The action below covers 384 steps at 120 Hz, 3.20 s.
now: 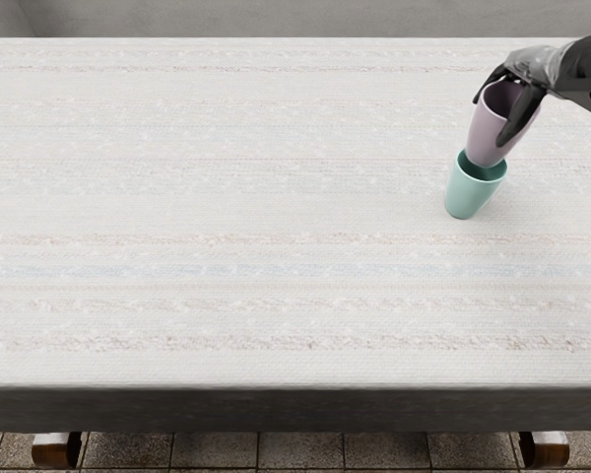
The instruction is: Pick up cup and place in cup with right hand
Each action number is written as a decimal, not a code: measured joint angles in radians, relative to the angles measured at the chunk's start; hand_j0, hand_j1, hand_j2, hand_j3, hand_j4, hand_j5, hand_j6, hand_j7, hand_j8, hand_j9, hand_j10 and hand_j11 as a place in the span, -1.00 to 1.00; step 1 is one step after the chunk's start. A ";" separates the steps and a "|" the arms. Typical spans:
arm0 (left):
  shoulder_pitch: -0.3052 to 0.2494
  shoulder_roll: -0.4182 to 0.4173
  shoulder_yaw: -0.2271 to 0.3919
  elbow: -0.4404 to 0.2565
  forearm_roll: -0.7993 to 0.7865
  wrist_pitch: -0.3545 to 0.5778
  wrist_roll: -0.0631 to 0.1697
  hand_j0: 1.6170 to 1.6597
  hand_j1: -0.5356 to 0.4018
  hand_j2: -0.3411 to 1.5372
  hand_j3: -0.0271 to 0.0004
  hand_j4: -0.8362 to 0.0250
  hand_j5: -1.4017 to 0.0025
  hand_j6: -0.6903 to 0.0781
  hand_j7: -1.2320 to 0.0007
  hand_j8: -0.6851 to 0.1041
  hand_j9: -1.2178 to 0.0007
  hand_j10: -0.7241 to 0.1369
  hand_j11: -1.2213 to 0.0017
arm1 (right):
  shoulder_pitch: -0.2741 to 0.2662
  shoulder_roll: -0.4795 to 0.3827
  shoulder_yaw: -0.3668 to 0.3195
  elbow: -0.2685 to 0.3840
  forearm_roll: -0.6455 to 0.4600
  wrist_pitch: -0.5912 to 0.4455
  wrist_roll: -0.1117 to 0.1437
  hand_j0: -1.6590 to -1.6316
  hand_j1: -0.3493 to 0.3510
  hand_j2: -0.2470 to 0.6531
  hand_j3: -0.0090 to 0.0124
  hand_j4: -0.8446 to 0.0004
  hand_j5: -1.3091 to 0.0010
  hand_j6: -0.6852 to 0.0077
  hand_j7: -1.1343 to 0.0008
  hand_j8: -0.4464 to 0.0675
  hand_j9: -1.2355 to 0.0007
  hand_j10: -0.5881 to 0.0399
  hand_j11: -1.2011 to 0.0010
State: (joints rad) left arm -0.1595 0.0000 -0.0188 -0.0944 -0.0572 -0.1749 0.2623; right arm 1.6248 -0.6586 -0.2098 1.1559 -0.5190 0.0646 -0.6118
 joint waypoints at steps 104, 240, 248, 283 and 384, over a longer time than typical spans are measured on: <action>0.002 0.000 -0.001 0.001 0.000 0.000 0.000 0.92 0.89 -0.64 0.98 0.94 1.00 0.80 1.00 0.74 1.00 0.68 1.00 | -0.026 -0.008 0.012 0.000 -0.003 -0.006 0.000 -0.08 0.22 -0.60 -0.31 -0.16 0.04 0.22 -0.14 -0.06 -0.04 -0.11 -0.08; 0.018 0.000 -0.003 0.001 0.000 0.000 0.000 0.92 0.89 -0.64 0.97 0.94 1.00 0.80 1.00 0.73 1.00 0.68 1.00 | -0.056 0.045 0.039 -0.066 0.008 0.000 0.001 -0.89 -0.93 -0.46 -0.16 0.93 0.95 0.91 0.94 0.66 0.94 0.79 0.94; 0.020 0.000 -0.003 0.001 0.000 0.000 0.000 0.92 0.89 -0.64 0.97 0.94 1.00 0.80 1.00 0.73 1.00 0.68 1.00 | -0.051 0.046 0.040 -0.062 0.012 0.004 0.001 -0.90 -0.95 -0.46 -0.16 0.94 0.96 0.92 0.95 0.67 0.96 0.81 0.96; 0.061 0.000 -0.007 -0.002 -0.001 0.000 0.000 0.92 0.89 -0.64 0.97 0.94 1.00 0.80 1.00 0.73 1.00 0.68 1.00 | -0.037 0.015 0.192 0.033 0.142 0.127 0.001 -0.92 -0.99 -0.45 -0.16 0.98 0.99 0.95 0.99 0.71 0.99 0.85 0.99; 0.063 0.000 -0.006 -0.004 -0.001 0.000 0.000 0.92 0.89 -0.64 0.97 0.94 1.00 0.80 1.00 0.73 1.00 0.68 1.00 | -0.622 -0.212 0.820 0.464 0.546 0.541 0.001 -0.93 -1.00 -0.45 -0.16 1.00 1.00 0.98 1.00 0.74 1.00 0.87 1.00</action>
State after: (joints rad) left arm -0.0968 0.0000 -0.0251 -0.0986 -0.0583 -0.1749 0.2623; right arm 1.0032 -0.8704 0.6106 1.6202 0.0265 0.6053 -0.6109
